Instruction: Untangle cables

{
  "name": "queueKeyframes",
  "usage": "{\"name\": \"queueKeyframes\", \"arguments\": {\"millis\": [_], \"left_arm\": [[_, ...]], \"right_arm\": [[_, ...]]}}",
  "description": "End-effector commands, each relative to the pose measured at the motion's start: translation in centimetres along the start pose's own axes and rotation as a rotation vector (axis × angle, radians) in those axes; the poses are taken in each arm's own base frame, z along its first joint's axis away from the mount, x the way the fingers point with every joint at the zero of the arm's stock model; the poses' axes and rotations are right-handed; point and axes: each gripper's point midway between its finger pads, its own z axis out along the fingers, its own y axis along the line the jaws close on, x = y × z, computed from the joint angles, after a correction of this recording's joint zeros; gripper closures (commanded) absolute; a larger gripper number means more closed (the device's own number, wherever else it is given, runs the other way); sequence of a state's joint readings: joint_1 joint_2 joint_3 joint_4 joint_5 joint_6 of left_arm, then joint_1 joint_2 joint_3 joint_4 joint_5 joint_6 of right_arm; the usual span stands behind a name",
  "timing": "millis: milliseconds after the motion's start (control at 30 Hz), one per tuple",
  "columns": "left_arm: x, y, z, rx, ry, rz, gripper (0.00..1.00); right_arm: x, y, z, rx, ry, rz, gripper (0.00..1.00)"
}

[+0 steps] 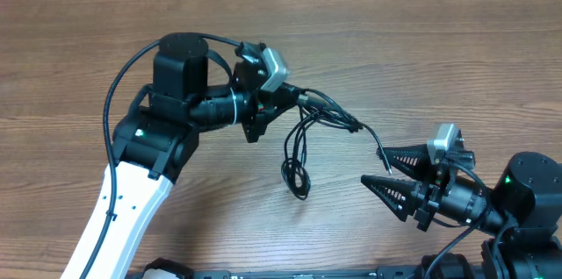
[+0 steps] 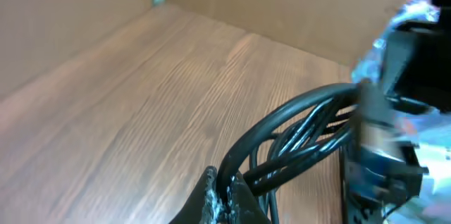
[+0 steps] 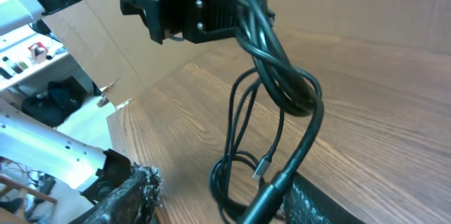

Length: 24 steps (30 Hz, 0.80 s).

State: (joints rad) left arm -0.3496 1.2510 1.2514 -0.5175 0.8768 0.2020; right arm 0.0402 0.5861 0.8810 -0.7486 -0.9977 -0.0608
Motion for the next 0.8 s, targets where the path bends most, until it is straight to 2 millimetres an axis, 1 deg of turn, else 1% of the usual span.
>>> {"name": "queueKeyframes", "arguments": {"millis": [0,133,167,267,333,433,500,533,600,633,700,767], "left_arm": [[0.2,-0.8,0.3,-0.035,0.025,-0.098,0.96],[0.8,-2.6,1.4,0.008,0.059,-0.094,0.96],[0.9,-3.0,1.6,0.018,0.065,-0.091,0.96],[0.9,-4.4,2.3,0.054,0.075,-0.076,0.96],[0.9,-4.9,2.5,0.069,0.077,-0.068,0.96],[1.0,-5.3,2.7,0.079,0.082,-0.070,0.96],[1.0,-5.3,2.7,0.078,0.084,-0.105,0.96],[1.0,-5.4,2.6,0.083,0.084,-0.117,0.96],[0.9,-5.8,2.6,0.109,0.082,-0.122,0.96],[0.9,-6.1,2.6,0.124,0.081,-0.124,0.96],[0.9,-6.2,2.6,0.130,0.082,-0.125,0.96],[0.9,-6.1,2.6,0.126,0.082,-0.124,0.96]], "right_arm": [[-1.1,0.9,-0.3,-0.021,-0.027,-0.023,0.44],[-2.0,0.9,-0.3,-0.014,-0.055,-0.219,0.43],[-2.1,0.8,-0.3,-0.007,-0.058,-0.266,0.41],[-2.0,-0.1,-0.3,0.050,-0.049,-0.397,0.37],[-1.8,-0.6,-0.4,0.078,-0.034,-0.460,0.35],[-1.6,-1.2,-0.4,0.112,-0.018,-0.534,0.35],[-1.7,-1.7,-0.5,0.141,-0.010,-0.570,0.35],[-1.7,-2.0,-0.5,0.158,-0.005,-0.584,0.37],[-1.7,-2.7,-0.6,0.198,0.006,-0.601,0.44],[-1.8,-2.9,-0.7,0.214,0.010,-0.613,0.51],[-1.9,-3.0,-0.7,0.217,0.008,-0.618,0.54],[-1.9,-2.9,-0.7,0.216,0.005,-0.601,0.55]]}}
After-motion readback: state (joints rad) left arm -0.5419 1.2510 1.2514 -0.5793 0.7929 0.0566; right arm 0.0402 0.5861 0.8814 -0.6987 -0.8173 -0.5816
